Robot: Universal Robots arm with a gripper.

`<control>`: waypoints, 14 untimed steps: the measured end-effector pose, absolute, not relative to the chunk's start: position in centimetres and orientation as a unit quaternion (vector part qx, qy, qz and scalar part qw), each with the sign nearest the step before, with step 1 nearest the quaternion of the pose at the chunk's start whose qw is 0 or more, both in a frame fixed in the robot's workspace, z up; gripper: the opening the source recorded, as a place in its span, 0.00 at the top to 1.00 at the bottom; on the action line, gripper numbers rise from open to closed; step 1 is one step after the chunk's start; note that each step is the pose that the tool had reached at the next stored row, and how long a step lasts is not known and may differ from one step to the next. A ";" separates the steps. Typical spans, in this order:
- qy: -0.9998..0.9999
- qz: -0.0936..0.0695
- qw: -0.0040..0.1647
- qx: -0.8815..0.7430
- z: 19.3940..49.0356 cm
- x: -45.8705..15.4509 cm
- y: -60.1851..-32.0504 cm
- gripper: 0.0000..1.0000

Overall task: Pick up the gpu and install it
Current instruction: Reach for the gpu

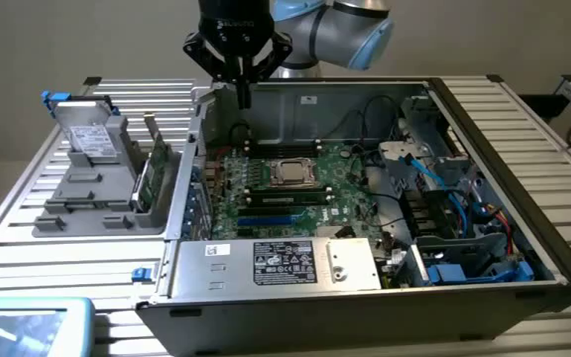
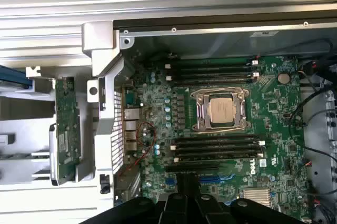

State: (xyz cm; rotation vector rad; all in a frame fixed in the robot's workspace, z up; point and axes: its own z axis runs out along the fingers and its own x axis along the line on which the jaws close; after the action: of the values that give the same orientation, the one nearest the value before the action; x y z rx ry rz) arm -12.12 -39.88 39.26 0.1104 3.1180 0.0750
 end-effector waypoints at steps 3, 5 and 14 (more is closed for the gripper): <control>0.999 0.024 0.010 0.035 39.3 -12.1 -39.9 0.88; 0.999 0.024 0.010 0.035 39.3 -12.1 -39.9 0.88; 0.999 0.024 0.010 0.035 39.3 -12.1 -39.9 0.88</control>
State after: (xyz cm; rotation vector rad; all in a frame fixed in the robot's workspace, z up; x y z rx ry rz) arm -12.14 -39.88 39.26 0.1104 3.1181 0.0749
